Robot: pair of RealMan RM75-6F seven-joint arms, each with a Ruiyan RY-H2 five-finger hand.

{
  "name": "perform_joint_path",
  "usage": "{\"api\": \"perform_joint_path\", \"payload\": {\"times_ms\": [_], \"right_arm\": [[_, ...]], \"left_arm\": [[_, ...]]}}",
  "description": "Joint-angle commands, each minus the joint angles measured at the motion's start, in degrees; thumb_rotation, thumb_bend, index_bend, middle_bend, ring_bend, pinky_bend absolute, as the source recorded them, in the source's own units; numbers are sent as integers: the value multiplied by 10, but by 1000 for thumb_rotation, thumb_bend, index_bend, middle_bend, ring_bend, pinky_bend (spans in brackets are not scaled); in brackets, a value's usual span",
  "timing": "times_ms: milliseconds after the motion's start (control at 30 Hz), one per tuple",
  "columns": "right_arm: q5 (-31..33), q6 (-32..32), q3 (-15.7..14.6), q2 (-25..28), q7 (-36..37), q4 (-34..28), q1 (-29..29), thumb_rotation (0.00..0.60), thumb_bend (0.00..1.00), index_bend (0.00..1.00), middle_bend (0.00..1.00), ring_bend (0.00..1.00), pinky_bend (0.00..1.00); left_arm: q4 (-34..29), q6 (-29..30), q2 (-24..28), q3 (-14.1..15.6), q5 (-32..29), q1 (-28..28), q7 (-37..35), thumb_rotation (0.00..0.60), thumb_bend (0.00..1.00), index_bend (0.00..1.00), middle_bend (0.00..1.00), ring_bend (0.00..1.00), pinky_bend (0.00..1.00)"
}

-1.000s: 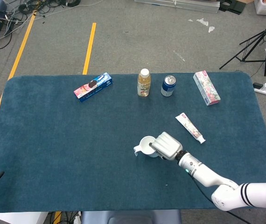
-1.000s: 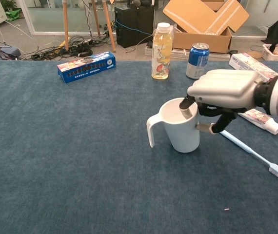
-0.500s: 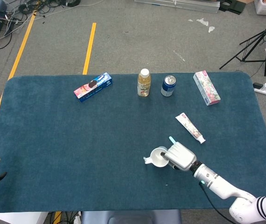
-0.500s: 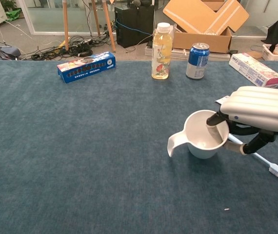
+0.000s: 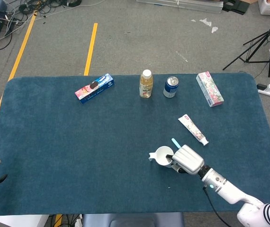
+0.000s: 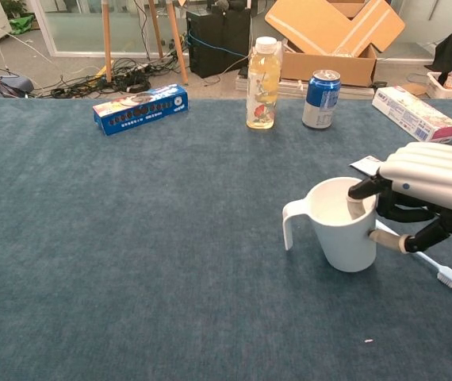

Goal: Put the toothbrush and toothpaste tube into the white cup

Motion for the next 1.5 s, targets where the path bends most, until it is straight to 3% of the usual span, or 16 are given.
{"api": "perform_joint_path", "payload": {"times_ms": [33, 433, 1000, 1300, 1500], "right_arm": [[-20, 23, -2, -16, 46, 33, -20, 600, 345, 658, 994, 1000, 1000], [-51, 81, -6, -35, 136, 97, -68, 600, 345, 662, 994, 1000, 1000], [-65, 74, -12, -28, 132, 121, -99, 600, 343, 654, 994, 1000, 1000], [-75, 76, -11, -22, 135, 119, -107, 600, 315, 409, 994, 1000, 1000], [-79, 83, -7, -17, 134, 117, -113, 600, 287, 337, 994, 1000, 1000]], "left_arm": [[0, 0, -1, 0, 0, 0, 1, 600, 0, 468, 248, 246, 305], [1, -6, -3, 1, -2, -3, 5, 600, 0, 468, 248, 246, 305], [1, -11, -5, 3, -4, -6, 11, 600, 0, 468, 249, 246, 305], [1, -11, -5, 3, -4, -7, 11, 600, 0, 468, 249, 246, 305], [0, -11, -5, 4, -4, -7, 13, 600, 0, 469, 249, 246, 305]]}}
